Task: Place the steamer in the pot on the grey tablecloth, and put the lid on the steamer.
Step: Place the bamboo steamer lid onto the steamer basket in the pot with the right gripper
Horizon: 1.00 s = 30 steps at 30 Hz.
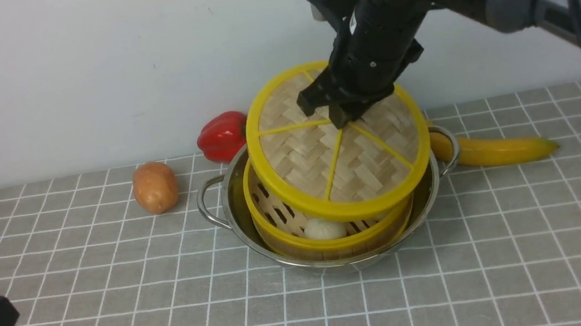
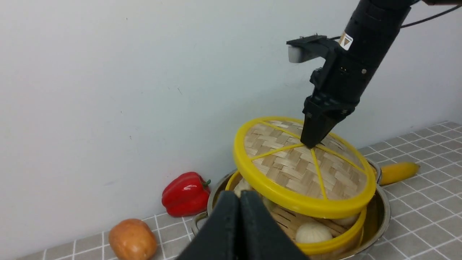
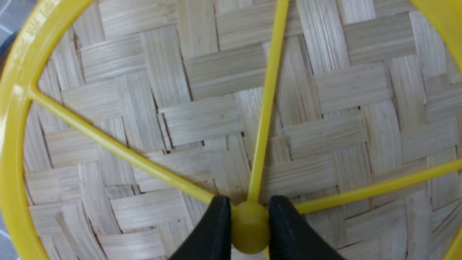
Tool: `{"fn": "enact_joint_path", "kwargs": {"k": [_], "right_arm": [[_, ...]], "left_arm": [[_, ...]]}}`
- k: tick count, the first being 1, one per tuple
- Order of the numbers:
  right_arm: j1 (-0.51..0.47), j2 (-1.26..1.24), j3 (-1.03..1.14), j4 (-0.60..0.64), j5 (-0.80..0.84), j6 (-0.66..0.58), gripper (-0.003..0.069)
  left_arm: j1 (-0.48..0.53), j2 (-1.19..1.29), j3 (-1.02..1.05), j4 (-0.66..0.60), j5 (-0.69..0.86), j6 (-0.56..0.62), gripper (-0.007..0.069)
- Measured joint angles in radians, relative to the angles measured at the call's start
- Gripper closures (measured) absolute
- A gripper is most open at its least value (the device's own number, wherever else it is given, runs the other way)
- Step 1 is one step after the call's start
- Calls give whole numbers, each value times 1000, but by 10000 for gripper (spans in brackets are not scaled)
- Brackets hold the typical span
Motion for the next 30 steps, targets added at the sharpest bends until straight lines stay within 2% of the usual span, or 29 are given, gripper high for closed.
{"fn": "enact_joint_path", "kwargs": {"k": [13,30], "right_arm": [[0,58,-2,63,0,-32,512],[33,97,-10,43,-3,-112,512]], "left_arm": [[0,7,22,-3,-5,0,643],[0,7,22,-3,-5,0,634]]}}
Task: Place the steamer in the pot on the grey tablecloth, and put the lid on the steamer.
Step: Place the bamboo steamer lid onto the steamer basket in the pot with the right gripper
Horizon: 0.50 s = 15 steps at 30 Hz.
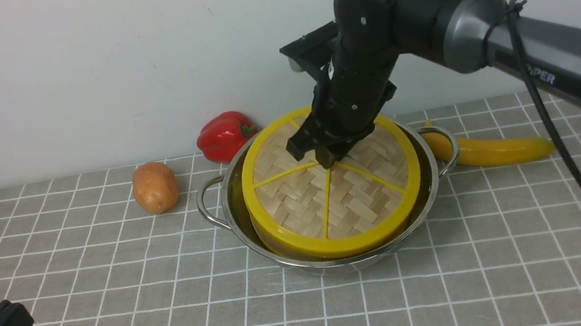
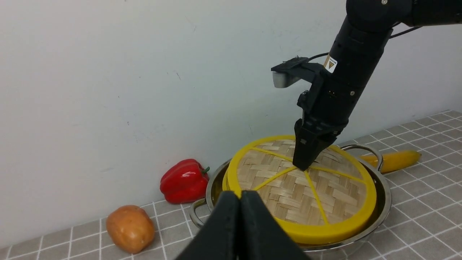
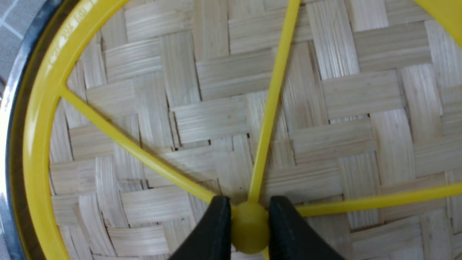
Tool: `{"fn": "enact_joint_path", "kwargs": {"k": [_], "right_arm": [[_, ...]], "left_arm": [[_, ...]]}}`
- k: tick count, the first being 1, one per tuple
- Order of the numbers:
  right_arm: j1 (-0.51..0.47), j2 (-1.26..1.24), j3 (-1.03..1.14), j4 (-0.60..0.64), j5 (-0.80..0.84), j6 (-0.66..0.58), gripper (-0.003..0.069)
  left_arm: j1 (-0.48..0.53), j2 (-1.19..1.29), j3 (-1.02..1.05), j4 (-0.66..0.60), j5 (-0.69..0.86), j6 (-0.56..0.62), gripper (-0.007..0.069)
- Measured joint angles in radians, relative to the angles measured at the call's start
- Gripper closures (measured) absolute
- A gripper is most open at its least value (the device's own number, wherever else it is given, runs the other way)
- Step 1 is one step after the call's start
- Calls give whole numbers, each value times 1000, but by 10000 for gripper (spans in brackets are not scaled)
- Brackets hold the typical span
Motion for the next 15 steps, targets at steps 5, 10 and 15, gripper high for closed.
{"fn": "enact_joint_path", "kwargs": {"k": [5,10,15], "right_arm": [[0,0,0,0,-10,-22,512],[0,1,0,1,-38,-22,512],[0,4,0,-5,-50,-28,512]], "left_arm": [[0,0,0,0,0,0,633],[0,0,0,0,0,0,633],[0,0,0,0,0,0,633]]}}
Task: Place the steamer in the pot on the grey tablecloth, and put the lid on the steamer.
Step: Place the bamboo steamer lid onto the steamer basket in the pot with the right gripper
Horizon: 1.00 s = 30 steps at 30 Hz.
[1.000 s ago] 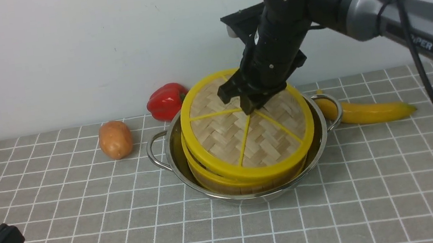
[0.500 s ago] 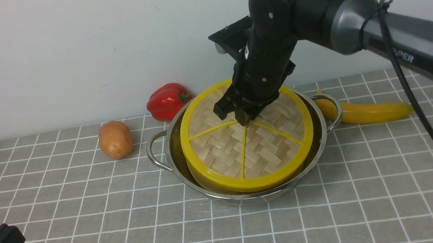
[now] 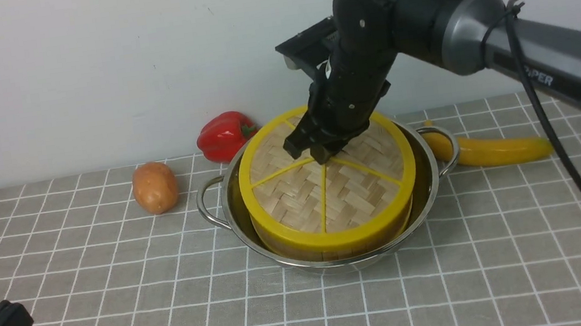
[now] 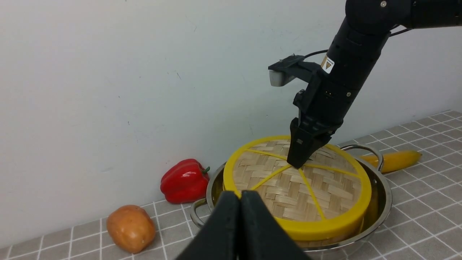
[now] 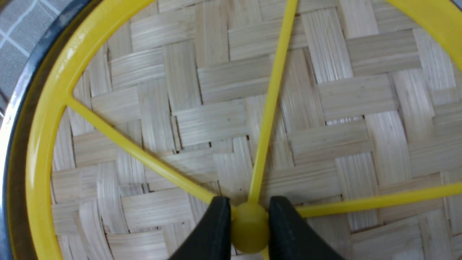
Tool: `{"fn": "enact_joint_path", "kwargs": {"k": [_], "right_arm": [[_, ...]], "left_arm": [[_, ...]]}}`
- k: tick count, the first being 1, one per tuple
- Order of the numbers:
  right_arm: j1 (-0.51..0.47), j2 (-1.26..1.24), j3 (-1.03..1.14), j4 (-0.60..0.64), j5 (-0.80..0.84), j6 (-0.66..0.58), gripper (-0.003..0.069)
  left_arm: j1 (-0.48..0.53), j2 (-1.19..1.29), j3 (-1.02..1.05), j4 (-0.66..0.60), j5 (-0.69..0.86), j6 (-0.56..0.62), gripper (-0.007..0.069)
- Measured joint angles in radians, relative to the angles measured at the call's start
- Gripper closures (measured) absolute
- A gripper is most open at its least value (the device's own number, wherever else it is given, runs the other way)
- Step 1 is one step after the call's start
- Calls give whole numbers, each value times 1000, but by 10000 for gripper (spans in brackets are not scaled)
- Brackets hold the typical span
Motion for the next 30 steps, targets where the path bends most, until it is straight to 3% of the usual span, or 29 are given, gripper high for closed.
{"fn": "enact_joint_path", "kwargs": {"k": [30], "right_arm": [[1,2,0,-32,-24,0,512]], "left_arm": [[0,0,0,-1,0,1,633]]}}
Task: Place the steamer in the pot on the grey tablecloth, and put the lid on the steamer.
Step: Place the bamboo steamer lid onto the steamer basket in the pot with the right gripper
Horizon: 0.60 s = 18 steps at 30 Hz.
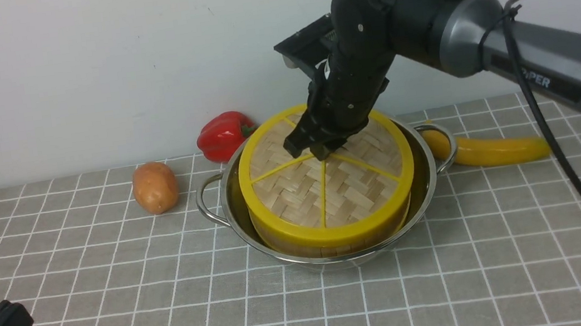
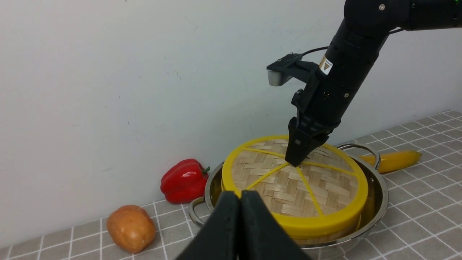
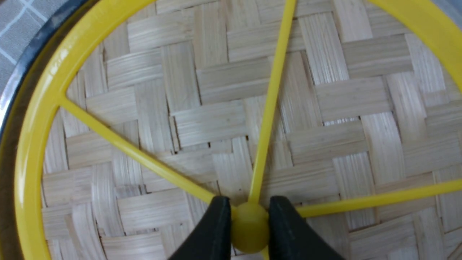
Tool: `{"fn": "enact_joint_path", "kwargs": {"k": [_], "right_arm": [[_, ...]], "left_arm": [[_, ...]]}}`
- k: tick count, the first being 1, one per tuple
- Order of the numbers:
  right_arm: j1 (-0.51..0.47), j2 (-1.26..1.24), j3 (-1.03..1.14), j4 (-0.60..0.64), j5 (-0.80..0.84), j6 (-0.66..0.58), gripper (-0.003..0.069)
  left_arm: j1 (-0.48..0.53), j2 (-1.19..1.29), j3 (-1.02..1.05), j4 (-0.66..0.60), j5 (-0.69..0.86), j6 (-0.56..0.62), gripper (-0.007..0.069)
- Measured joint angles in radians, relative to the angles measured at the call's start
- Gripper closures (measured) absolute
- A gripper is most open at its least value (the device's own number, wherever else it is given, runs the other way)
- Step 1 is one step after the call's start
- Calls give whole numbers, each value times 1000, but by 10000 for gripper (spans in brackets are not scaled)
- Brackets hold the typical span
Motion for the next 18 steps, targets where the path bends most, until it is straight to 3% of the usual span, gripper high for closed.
{"fn": "enact_joint_path", "kwargs": {"k": [18], "right_arm": [[0,4,-80,-17,83,5,512]], "left_arm": [[0,0,0,0,0,0,633]]}}
